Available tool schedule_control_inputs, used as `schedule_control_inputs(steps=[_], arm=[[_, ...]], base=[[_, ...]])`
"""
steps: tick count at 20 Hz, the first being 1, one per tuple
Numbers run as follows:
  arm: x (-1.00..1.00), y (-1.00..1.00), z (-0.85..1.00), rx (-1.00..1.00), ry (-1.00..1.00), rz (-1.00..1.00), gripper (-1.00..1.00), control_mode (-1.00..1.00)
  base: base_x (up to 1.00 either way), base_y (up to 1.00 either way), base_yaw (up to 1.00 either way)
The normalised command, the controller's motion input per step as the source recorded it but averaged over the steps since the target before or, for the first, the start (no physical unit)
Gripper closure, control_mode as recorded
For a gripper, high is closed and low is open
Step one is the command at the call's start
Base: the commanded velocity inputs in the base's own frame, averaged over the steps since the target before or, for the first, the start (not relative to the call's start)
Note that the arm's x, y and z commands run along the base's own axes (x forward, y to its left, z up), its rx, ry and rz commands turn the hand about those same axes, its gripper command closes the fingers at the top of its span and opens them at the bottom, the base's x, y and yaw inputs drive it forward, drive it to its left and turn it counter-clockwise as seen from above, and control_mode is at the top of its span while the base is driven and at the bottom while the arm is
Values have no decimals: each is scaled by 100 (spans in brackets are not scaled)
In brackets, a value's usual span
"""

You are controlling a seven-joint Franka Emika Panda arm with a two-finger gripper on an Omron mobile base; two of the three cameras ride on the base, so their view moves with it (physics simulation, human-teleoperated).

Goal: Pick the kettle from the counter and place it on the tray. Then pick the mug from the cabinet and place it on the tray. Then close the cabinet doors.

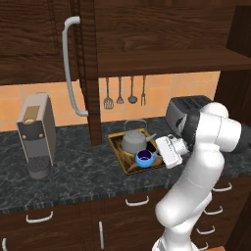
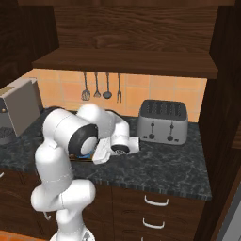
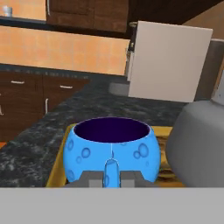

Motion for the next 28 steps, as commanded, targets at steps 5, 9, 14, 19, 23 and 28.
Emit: schedule_control_inputs(steps=[5,9,14,19,23,28], arm=[[26,0,-14,0,0,0,100,-100],[17,0,-15,0,0,0,100,-100],[-16,1,-3,0,0,0,-100,-100],[-22,0,13,0,0,0,-100,-100],[-15,0,35,0,0,-1,-100,-100],[-27,0,64,-3,0,-6,-100,-100]], base=[[0,0,0],[0,0,0],[0,0,0],[0,0,0],[0,0,0],[0,0,0]])
